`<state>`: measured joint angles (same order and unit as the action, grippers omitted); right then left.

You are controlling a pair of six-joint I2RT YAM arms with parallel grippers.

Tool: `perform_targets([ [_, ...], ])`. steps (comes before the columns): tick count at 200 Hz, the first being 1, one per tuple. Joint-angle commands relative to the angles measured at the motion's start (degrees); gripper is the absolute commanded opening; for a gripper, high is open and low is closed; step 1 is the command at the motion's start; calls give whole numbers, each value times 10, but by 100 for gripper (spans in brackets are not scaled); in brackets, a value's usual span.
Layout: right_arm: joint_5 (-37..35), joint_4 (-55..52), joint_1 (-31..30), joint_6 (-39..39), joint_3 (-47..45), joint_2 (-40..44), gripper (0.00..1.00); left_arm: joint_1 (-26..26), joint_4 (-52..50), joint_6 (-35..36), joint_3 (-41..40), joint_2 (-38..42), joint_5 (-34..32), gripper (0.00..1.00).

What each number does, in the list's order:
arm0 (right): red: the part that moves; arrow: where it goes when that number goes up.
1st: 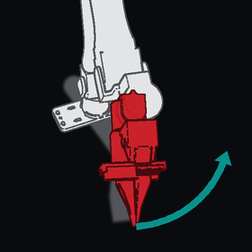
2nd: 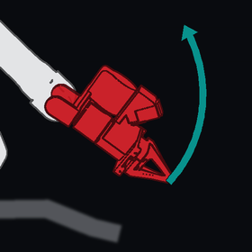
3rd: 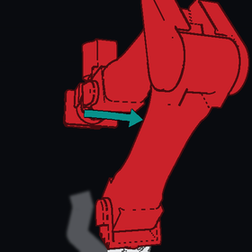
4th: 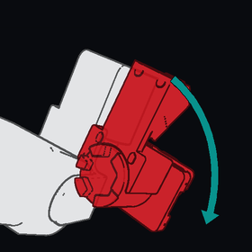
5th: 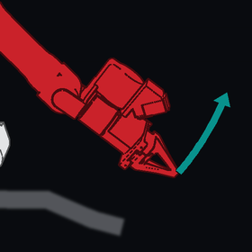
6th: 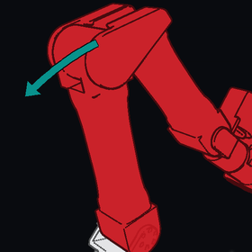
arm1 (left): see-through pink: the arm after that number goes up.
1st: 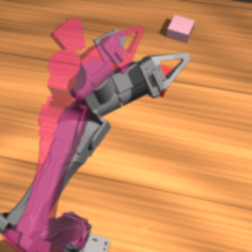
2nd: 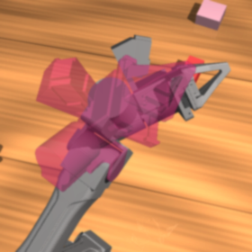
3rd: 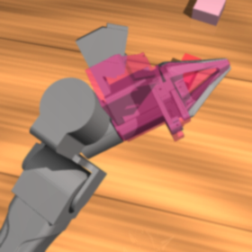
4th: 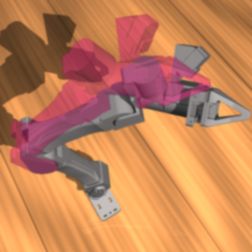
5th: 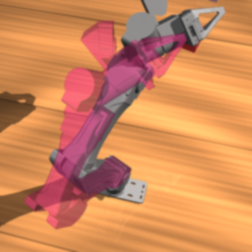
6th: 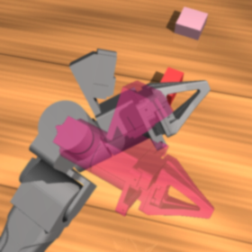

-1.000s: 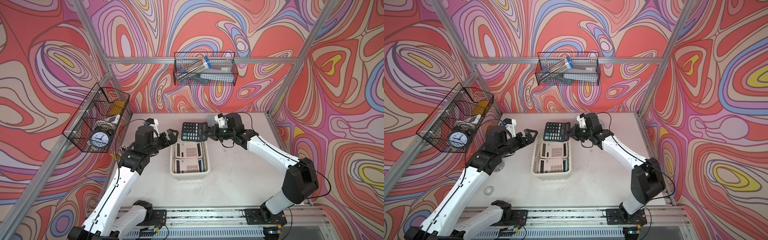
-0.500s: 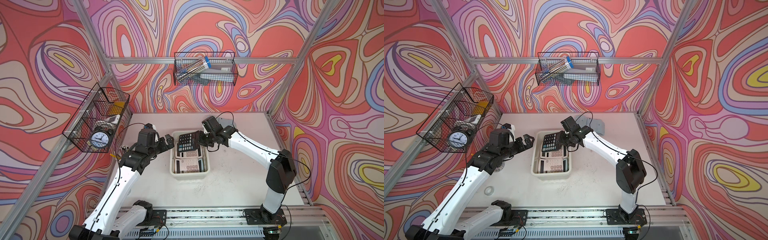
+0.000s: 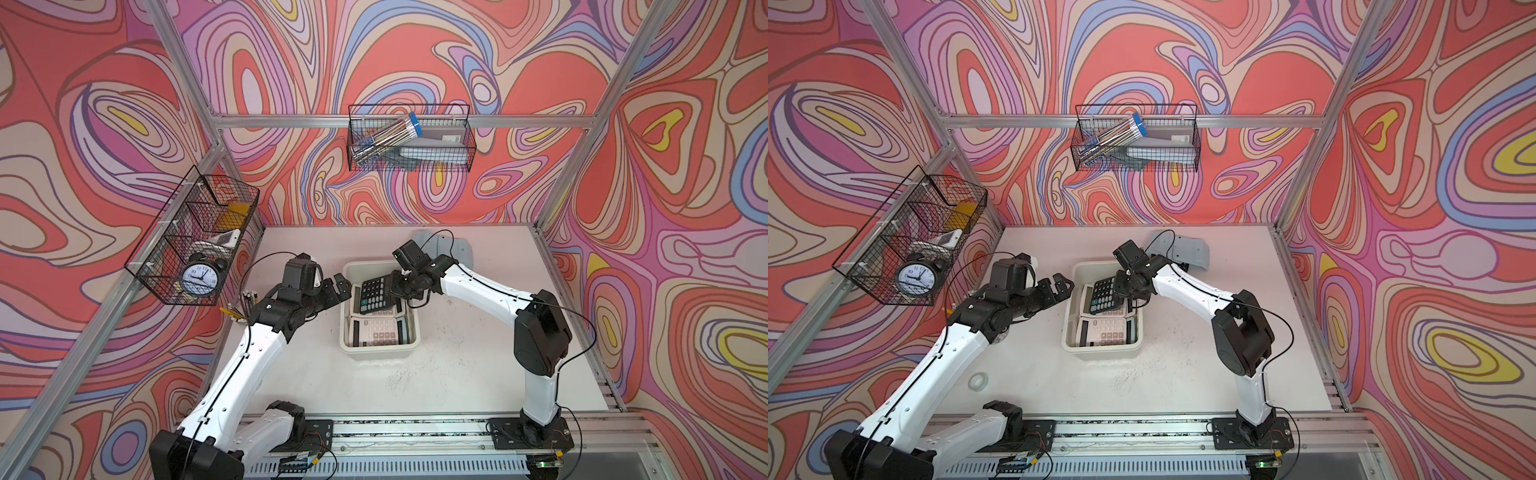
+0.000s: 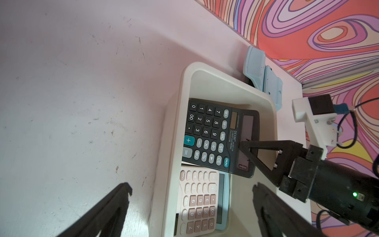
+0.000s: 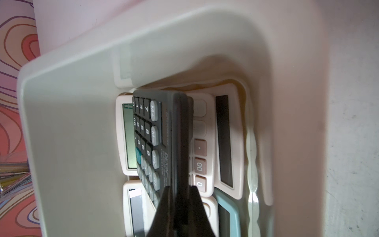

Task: Put the calculator in the storage box
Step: Place the calculator in the storage box.

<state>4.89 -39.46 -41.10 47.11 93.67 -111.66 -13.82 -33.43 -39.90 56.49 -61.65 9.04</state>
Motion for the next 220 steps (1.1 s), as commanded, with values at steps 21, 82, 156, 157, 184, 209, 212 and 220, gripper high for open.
perform_targets([
  [21, -17, 7, -4, -12, 6, -19, 0, 6, 19, -10, -10, -8, 18, 99],
  [82, -50, -29, -4, -15, 35, -38, 16, 7, 20, -11, -10, -17, 23, 99],
  [156, -105, -80, -3, -25, 86, -42, 27, 8, 23, -14, -8, -23, 34, 99],
  [157, -105, -81, -4, -25, 87, -42, 27, 8, 23, -14, -8, -23, 34, 99],
  [184, -120, -98, -3, -32, 106, -34, 30, 8, 22, -15, -6, -25, 34, 99],
  [209, -129, -104, -3, -38, 113, -20, 32, 9, 21, -13, -3, -27, 34, 99],
  [212, -129, -105, -4, -39, 113, -19, 32, 9, 20, -13, -2, -27, 34, 99],
  [220, -131, -106, -3, -42, 115, -15, 32, 10, 20, -12, -1, -28, 33, 99],
])
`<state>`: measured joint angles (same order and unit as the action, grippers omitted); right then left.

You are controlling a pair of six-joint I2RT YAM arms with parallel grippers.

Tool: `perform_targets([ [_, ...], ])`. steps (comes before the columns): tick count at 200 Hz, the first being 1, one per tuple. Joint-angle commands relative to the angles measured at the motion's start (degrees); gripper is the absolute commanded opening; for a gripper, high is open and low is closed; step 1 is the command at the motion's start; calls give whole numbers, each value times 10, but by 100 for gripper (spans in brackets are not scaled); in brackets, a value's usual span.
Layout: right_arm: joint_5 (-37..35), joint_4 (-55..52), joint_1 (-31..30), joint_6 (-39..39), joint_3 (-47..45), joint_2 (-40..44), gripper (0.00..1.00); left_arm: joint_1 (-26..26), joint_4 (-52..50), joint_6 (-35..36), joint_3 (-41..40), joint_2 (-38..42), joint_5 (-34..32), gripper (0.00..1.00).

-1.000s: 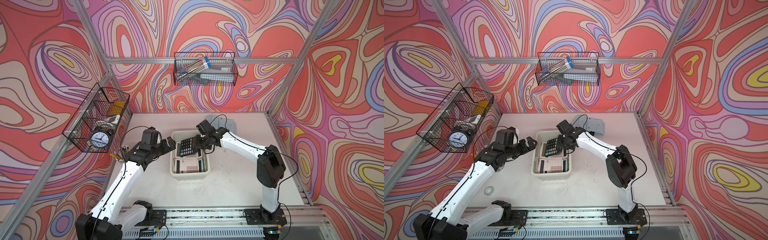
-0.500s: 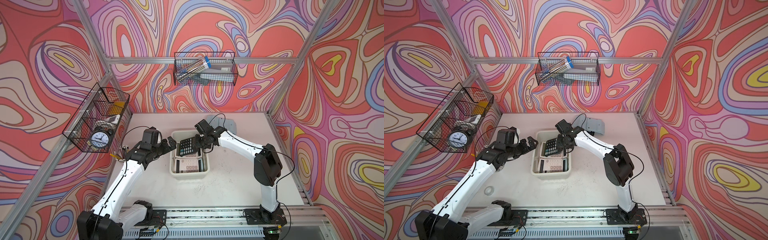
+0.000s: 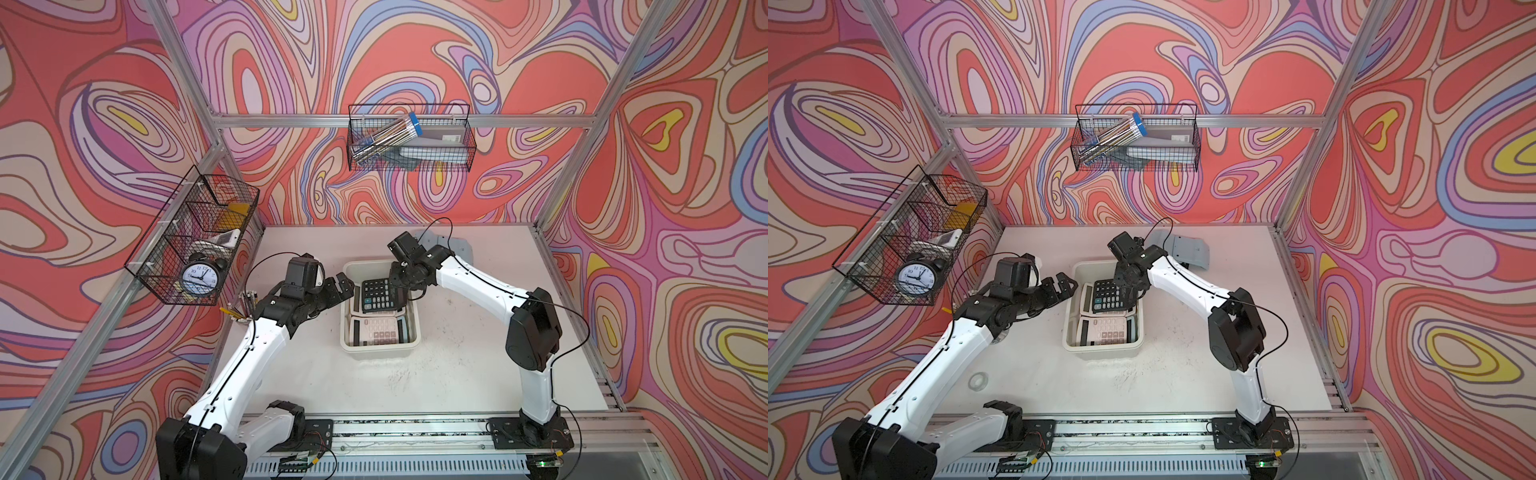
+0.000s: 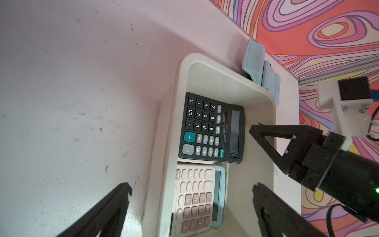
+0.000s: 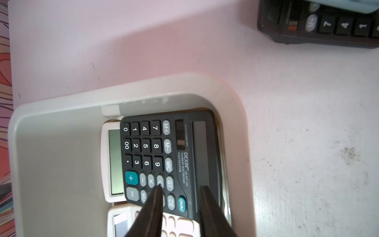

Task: Put the calculator in the storage box
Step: Place the calculator in the storage box, then adjust the calculator at the center of the board.

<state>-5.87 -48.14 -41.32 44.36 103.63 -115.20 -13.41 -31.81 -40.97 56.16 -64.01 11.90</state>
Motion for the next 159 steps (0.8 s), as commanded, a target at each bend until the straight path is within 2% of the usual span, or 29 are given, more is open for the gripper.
perform_targets([
  [1, -23, -20, -1, -14, 16, 22, 32, 6, 3, -1, 3, -4, 4, 99],
  [10, -23, -21, -1, -17, 17, 27, 32, 7, 1, 1, 5, -5, 4, 99],
  [31, -24, -18, 1, -26, 15, 42, 40, 11, -2, 8, 12, -9, 2, 99],
  [61, -2, 6, 16, -57, -6, 72, 58, 17, -11, 32, 44, -30, 8, 99],
  [86, 72, 63, 56, -97, -56, 109, 70, 18, -23, 53, 94, -72, 17, 99],
  [99, 118, 111, 83, -113, -100, 134, 80, 18, -21, 59, 120, -97, 30, 99],
  [124, 193, 189, 146, -123, -171, 185, 89, 20, 2, 51, 151, -135, 47, 99],
  [159, 193, 211, 216, -163, -205, 208, 94, 20, 38, 31, 173, -184, 53, 99],
])
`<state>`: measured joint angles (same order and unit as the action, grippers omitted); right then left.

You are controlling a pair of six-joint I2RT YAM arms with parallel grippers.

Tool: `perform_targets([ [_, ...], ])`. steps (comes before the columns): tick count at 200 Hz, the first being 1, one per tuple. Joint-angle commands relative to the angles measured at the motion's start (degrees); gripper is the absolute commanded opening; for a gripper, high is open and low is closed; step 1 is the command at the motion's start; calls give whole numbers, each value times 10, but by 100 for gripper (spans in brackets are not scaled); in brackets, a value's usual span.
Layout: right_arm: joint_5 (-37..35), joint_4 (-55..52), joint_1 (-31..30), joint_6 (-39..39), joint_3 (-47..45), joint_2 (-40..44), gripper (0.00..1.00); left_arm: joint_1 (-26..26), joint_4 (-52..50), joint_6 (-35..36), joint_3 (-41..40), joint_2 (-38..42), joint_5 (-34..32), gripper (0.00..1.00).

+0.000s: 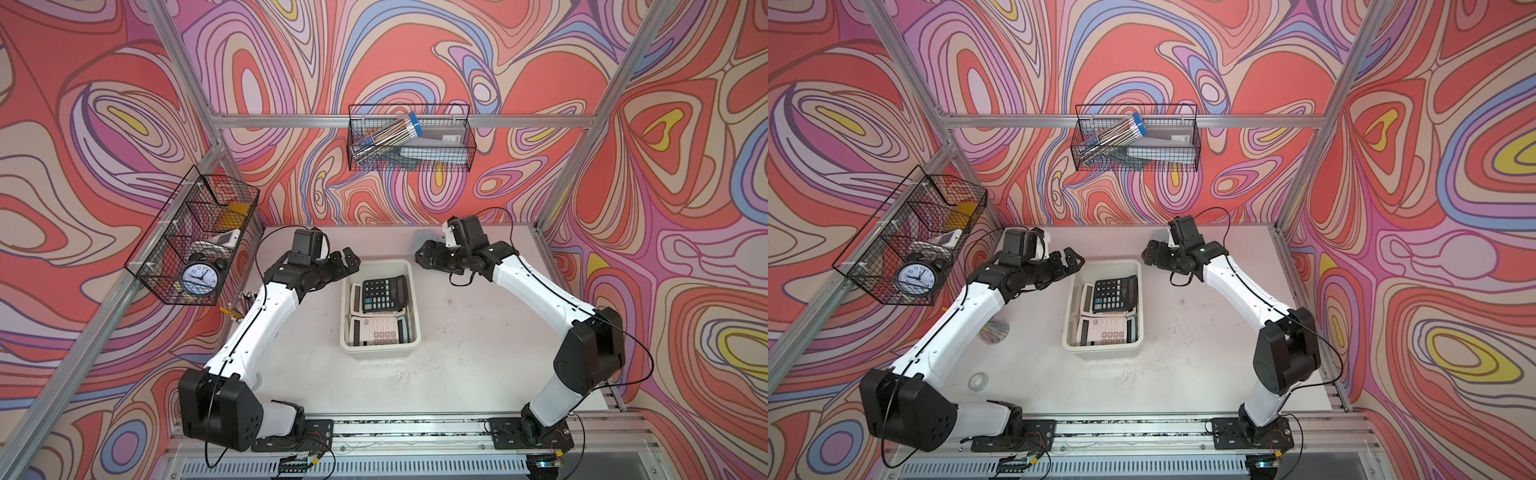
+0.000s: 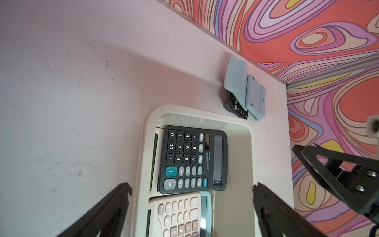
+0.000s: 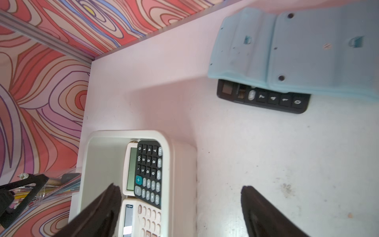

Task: Put the calculator in the storage box
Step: Adjust the calculator at the center of the board.

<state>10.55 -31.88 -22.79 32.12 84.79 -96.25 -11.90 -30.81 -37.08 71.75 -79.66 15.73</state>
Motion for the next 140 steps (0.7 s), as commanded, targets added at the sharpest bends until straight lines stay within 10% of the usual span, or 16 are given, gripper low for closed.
perform_targets([
  [1, 29, 49, 33, -42, -17, 18, 94, 5, 29, -8, 17, -28, 15, 99],
  [82, 69, 156, 181, -53, 1, -79, 94, 5, 7, -9, -50, 50, -50, 99],
  [140, 105, 162, 188, -97, 197, -277, 90, 5, -27, -4, -105, 126, -69, 99],
])
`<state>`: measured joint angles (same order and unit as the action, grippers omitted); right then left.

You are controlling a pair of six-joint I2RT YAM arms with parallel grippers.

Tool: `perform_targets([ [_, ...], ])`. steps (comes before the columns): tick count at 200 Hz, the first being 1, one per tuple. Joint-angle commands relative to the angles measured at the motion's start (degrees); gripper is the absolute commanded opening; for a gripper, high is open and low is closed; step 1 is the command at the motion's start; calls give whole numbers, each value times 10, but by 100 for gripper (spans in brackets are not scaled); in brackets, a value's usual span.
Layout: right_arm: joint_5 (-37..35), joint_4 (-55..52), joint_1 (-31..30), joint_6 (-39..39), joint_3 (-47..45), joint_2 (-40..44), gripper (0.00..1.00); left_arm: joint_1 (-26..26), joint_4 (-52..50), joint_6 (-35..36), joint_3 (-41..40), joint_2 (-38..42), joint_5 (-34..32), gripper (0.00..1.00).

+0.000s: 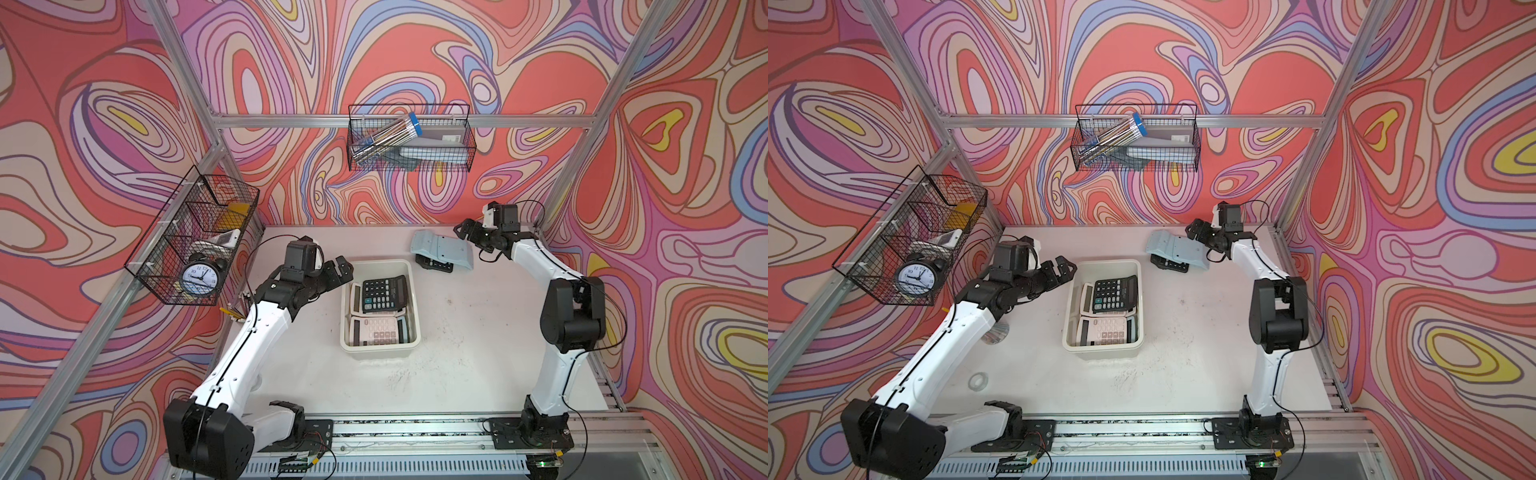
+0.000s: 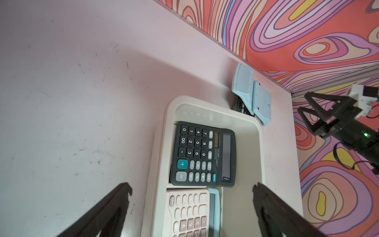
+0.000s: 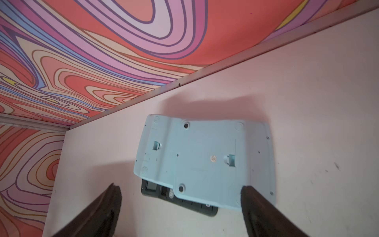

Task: Put the calculator in the storage box
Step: Adjust the calculator at the center of the board.

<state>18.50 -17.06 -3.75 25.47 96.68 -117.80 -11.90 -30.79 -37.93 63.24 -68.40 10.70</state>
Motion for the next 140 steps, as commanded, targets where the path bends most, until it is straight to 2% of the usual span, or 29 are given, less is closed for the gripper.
perform_targets([
  [1, 26, 12, -2, -32, 83, -65, 90, 5, -28, 5, -20, 13, -18, 99],
  [43, 61, -12, -2, -68, 237, -195, 87, 5, -32, 3, -22, 14, -11, 99],
  [94, 141, -91, -3, -99, 433, -342, 85, 5, -30, 3, -29, 13, -13, 99],
  [140, 211, -85, -6, -93, 457, -388, 82, 5, -30, 2, -29, 1, -1, 99],
])
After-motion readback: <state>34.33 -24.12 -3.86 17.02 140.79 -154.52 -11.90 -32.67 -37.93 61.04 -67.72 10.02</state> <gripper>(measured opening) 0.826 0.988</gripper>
